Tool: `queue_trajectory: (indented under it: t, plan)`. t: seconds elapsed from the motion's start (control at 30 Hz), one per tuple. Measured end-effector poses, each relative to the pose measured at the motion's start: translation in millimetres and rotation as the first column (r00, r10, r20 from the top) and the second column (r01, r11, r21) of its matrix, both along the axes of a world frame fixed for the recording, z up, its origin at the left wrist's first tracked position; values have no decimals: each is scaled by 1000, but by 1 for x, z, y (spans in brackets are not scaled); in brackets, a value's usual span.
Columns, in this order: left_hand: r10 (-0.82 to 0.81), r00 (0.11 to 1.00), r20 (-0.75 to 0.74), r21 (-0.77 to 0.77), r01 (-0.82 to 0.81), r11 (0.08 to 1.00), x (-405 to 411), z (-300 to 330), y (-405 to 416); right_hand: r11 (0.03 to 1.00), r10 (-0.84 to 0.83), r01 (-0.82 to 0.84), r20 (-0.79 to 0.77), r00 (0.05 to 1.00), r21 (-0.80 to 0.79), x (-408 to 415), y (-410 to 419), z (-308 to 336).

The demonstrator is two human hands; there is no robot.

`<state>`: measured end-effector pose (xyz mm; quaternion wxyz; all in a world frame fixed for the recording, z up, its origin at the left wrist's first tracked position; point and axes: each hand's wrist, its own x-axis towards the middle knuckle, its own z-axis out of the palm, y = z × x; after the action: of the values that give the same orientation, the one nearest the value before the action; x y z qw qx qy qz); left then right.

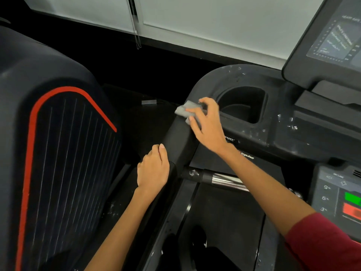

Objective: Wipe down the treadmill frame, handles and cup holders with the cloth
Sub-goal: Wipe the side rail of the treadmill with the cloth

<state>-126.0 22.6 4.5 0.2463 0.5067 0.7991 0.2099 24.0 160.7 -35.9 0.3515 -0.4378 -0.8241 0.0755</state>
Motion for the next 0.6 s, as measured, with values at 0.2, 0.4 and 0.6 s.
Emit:
queue_trajectory:
  t: [0.2, 0.4, 0.6]
  plan:
    - [14, 1000, -11, 17, -14, 1000, 1, -1, 1, 937, -340, 340, 13, 940, -77, -22, 40, 10]
    - [19, 999, -44, 5, -18, 1000, 2, 1, 1, 923, -350, 354, 58, 935, -153, -42, 73, 17]
    - [18, 998, -61, 7, -18, 1000, 2, 0, 4, 994, -55, 59, 55, 997, -91, -51, 70, 15]
